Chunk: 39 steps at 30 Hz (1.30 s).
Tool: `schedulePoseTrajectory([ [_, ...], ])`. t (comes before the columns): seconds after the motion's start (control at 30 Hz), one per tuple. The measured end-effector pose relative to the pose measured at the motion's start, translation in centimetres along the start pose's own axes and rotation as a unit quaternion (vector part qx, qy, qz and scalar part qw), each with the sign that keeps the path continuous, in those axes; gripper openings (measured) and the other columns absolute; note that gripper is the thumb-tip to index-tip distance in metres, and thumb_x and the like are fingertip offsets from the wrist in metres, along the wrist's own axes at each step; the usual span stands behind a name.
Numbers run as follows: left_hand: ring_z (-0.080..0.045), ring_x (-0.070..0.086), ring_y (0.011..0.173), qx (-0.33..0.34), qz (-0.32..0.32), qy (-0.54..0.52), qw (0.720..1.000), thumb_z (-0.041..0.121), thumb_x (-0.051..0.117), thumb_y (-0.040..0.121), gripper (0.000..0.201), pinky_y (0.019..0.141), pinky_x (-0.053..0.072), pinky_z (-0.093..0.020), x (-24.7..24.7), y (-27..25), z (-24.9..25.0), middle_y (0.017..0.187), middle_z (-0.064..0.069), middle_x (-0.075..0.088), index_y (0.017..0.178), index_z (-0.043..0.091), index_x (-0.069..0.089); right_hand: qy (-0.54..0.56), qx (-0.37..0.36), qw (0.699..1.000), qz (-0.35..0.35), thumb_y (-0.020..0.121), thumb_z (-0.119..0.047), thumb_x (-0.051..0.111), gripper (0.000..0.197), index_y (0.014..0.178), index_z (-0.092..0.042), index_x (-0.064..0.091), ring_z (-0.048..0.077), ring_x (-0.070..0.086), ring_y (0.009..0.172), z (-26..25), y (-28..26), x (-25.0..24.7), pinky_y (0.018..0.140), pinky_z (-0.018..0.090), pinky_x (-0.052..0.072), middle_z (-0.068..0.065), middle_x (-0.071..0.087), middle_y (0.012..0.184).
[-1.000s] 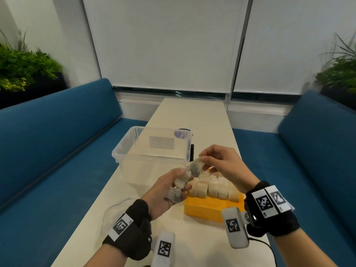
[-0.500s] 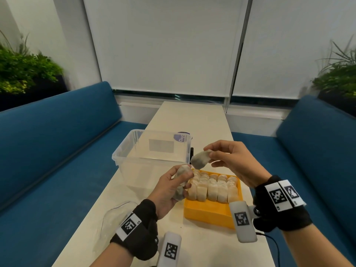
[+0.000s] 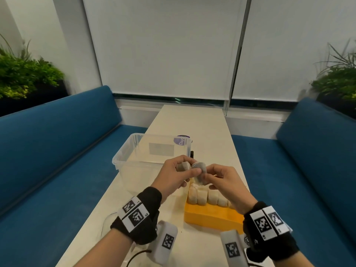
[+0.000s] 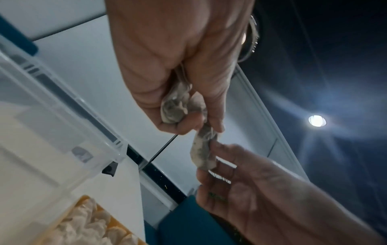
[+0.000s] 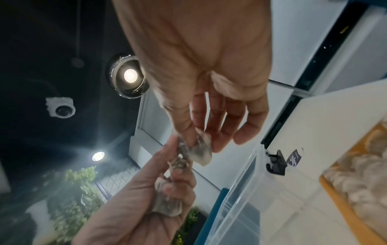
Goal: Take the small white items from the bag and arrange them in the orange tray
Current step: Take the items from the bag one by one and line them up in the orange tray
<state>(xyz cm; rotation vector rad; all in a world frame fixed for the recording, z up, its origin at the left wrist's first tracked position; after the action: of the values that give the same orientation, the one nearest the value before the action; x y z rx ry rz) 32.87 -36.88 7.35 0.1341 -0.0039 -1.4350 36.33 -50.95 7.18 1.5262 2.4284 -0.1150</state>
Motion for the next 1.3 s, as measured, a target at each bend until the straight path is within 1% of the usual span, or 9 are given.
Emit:
schedulePoseTrajectory([
  [0.1,-0.008,0.049,0.055,-0.014,0.001,-0.022,1.0,0.019,0.075,0.082,0.023,0.048,0.041,-0.018,-0.3,0.2,-0.1,0.07,0.001,0.057,0.103,0.014,0.068,0.072,-0.005,0.997,0.031,0.089,-0.014,0.063,0.011,0.096,-0.01,0.069,0.023,0.068,0.088,0.0,0.1,-0.2,0.077,0.03,0.055,0.009,0.073,0.09],
  [0.2,-0.007,0.048,0.051,-0.027,-0.001,-0.018,0.999,0.019,0.074,0.083,0.014,0.047,0.039,-0.018,-0.2,0.0,-0.8,0.064,0.002,0.056,0.096,0.015,0.068,0.091,-0.008,0.995,0.035,0.089,-0.012,0.062,0.012,0.098,-0.01,0.069,0.022,0.068,0.088,-0.2,0.3,-0.1,0.079,0.032,0.056,0.008,0.073,0.089],
  [0.3,-0.006,0.047,0.048,-0.026,0.009,-0.008,1.0,0.018,0.069,0.088,0.006,0.045,0.039,-0.017,-0.5,0.0,-0.9,0.062,-0.002,0.054,0.092,0.013,0.068,0.037,-0.022,0.999,0.025,0.088,-0.021,0.063,0.014,0.101,-0.018,0.069,0.02,0.067,0.093,-1.3,0.8,-0.3,0.077,0.029,0.053,0.003,0.072,0.094],
  [0.4,-0.006,0.049,0.05,-0.01,0.019,0.018,1.0,0.015,0.069,0.087,0.009,0.045,0.04,-0.015,-0.9,0.3,-0.6,0.063,0.0,0.056,0.093,0.009,0.069,-0.05,-0.058,0.997,0.028,0.087,-0.033,0.064,0.017,0.101,-0.025,0.069,0.007,0.063,0.089,-3.6,1.3,-1.2,0.073,0.02,0.048,-0.006,0.069,0.095],
  [0.53,-0.008,0.05,0.055,0.009,0.018,0.042,0.999,0.018,0.07,0.087,0.011,0.047,0.041,-0.015,-1.0,0.4,-0.3,0.067,-0.001,0.058,0.094,0.01,0.071,-0.164,-0.133,0.977,0.037,0.085,-0.022,0.067,0.008,0.09,-0.019,0.073,-0.004,0.061,0.073,-6.5,2.0,-2.0,0.066,0.01,0.048,-0.011,0.07,0.082],
  [0.7,-0.009,0.052,0.06,0.007,0.015,0.041,0.999,0.016,0.071,0.086,0.004,0.049,0.043,-0.015,-0.6,0.6,-0.6,0.07,-0.001,0.06,0.091,0.016,0.07,-0.206,-0.152,0.966,0.032,0.087,-0.017,0.065,0.01,0.092,-0.016,0.073,0.004,0.06,0.071,-7.6,2.5,-2.3,0.065,0.009,0.049,-0.005,0.069,0.081],
  [0.83,-0.009,0.052,0.059,0.019,0.035,0.047,0.998,0.015,0.069,0.087,0.004,0.051,0.044,-0.016,-0.7,1.1,-0.7,0.069,-0.001,0.061,0.091,0.014,0.07,-0.278,-0.159,0.947,0.001,0.088,-0.027,0.063,0.02,0.104,-0.019,0.07,0.007,0.059,0.086,-8.1,2.5,-1.7,0.07,0.011,0.045,-0.007,0.068,0.095],
  [1.03,-0.009,0.051,0.06,0.033,0.042,0.041,0.998,0.016,0.073,0.084,0.005,0.055,0.045,-0.023,-0.6,1.6,-1.0,0.072,-0.002,0.062,0.088,0.018,0.072,-0.302,-0.188,0.935,0.003,0.088,-0.015,0.063,0.013,0.097,-0.017,0.073,0.004,0.058,0.083,-8.6,2.6,-2.0,0.071,0.007,0.042,-0.005,0.07,0.092],
  [1.3,-0.008,0.051,0.059,-0.029,0.068,-0.005,0.997,0.018,0.07,0.087,0.014,0.049,0.044,-0.017,-0.8,1.7,-3.4,0.075,-0.002,0.062,0.099,0.012,0.072,-0.332,-0.144,0.932,-0.005,0.09,-0.014,0.059,0.013,0.096,-0.017,0.07,0.01,0.058,0.085,-6.2,4.1,-2.9,0.072,0.013,0.043,-0.006,0.066,0.091],
])
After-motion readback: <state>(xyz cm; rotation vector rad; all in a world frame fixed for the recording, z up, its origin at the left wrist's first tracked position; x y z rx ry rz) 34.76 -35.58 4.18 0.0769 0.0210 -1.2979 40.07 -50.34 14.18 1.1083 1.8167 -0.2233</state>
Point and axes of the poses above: each hand's wrist, its own y-axis towards the middle knuckle, its own x-axis out of the palm, z = x × y, the point moved 9 cm from there along y, towards the middle knuckle
